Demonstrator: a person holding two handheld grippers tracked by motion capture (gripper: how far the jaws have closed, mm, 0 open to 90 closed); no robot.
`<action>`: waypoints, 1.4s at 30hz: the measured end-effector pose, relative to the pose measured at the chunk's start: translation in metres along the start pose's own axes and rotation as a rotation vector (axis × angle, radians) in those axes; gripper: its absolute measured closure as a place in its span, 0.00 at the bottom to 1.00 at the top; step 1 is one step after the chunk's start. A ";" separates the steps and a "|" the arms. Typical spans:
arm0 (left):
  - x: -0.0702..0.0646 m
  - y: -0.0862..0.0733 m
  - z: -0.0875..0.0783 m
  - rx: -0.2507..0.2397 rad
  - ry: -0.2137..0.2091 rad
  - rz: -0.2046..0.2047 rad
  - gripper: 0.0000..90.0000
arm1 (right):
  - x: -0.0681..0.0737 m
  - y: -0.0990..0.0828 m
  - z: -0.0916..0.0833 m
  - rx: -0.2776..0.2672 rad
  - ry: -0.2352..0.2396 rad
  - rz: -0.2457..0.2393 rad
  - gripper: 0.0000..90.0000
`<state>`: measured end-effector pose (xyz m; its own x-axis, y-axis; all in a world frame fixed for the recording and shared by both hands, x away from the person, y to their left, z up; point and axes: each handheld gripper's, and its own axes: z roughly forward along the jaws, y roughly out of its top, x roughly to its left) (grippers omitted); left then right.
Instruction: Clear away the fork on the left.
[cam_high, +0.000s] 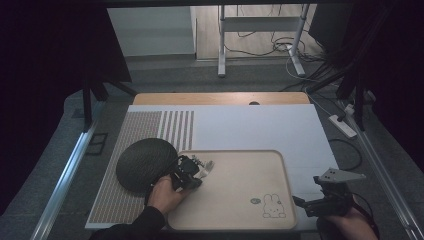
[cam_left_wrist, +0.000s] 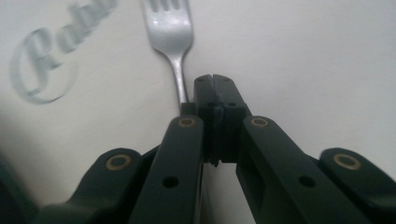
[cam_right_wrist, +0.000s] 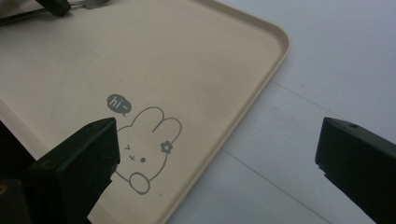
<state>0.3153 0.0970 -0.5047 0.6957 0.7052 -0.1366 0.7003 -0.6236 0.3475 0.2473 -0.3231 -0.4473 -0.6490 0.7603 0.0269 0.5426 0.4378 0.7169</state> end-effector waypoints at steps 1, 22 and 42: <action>0.003 -0.001 -0.001 -0.001 0.002 -0.012 0.99 | 0.000 0.000 0.000 0.000 0.000 0.000 0.00; 0.033 -0.021 -0.015 -0.036 0.006 -0.132 0.95 | 0.000 0.000 0.000 0.000 0.001 -0.006 0.00; 0.041 -0.031 -0.042 -0.244 -0.035 -0.098 0.47 | 0.000 0.000 -0.001 -0.002 0.003 -0.005 0.00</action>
<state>0.3159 0.1590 -0.4824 0.6347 0.7433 -0.2112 0.7081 -0.4500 0.5442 0.2468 -0.3234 -0.4469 -0.6533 0.7567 0.0259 0.5383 0.4401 0.7187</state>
